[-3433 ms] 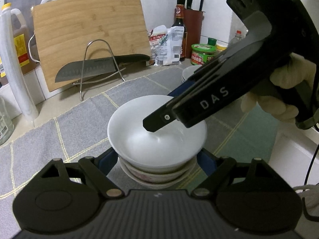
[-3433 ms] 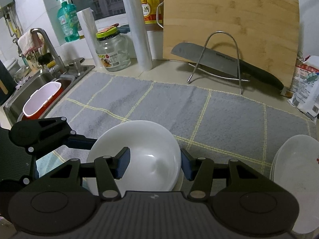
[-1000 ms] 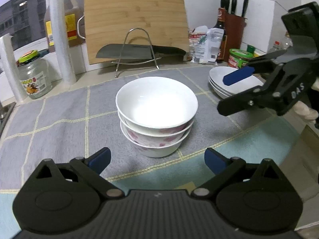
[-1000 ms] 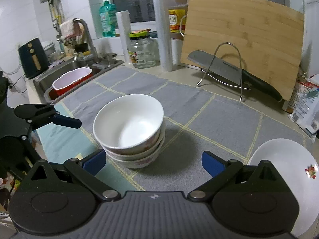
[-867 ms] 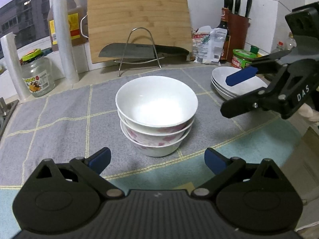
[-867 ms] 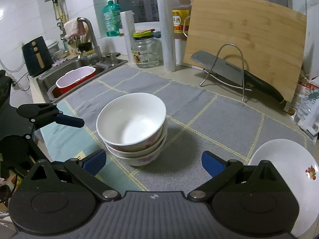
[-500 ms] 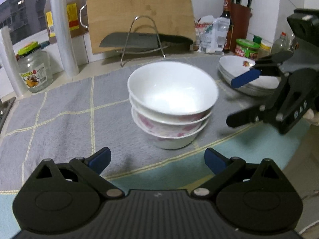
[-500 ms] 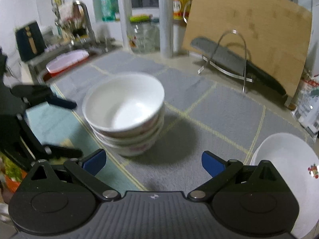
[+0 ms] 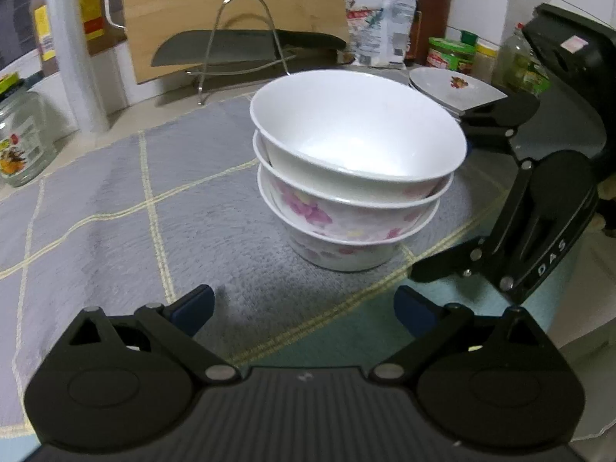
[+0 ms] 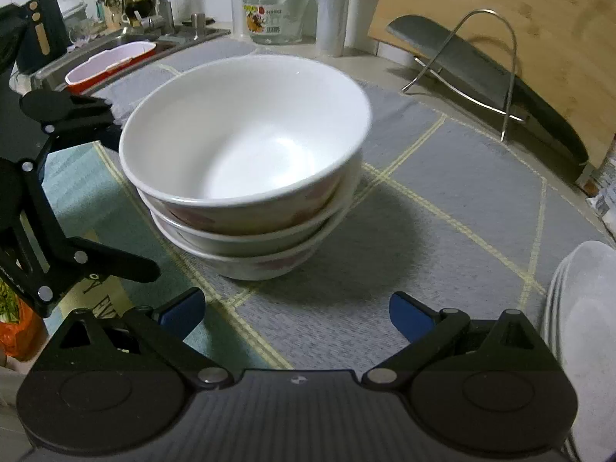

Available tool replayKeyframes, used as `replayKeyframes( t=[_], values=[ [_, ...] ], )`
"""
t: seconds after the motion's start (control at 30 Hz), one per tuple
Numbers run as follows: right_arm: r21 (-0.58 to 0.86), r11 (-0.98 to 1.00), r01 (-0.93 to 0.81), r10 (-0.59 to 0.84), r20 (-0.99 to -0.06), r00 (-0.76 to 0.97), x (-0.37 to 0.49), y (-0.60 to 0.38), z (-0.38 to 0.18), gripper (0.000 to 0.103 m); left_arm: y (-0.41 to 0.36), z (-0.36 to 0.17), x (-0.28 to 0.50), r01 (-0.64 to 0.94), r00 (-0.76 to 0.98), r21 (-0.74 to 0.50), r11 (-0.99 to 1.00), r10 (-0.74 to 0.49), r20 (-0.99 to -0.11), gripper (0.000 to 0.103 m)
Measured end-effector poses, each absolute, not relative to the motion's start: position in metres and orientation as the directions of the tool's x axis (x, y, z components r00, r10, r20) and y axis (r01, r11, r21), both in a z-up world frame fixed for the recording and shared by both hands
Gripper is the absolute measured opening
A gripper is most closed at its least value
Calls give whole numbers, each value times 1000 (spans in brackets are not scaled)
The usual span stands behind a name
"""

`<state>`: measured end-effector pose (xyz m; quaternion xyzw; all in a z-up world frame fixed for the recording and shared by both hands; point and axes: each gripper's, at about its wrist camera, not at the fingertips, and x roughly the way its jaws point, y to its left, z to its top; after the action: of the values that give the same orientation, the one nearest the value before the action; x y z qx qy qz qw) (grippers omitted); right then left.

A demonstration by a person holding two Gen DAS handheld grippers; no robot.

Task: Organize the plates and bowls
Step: 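Move both grippers to the floral bowl stack and clamp it from opposite sides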

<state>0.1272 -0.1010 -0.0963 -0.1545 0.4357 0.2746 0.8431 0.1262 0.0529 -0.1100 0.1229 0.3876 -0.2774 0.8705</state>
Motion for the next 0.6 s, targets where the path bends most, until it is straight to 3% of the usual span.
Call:
replayKeyframes(
  t=[0.6],
  values=[
    [-16,772,-636,376,-795,476,125,-109,-98,103,50,-122,161,767,437,6,642,-515,-737,102]
  ],
)
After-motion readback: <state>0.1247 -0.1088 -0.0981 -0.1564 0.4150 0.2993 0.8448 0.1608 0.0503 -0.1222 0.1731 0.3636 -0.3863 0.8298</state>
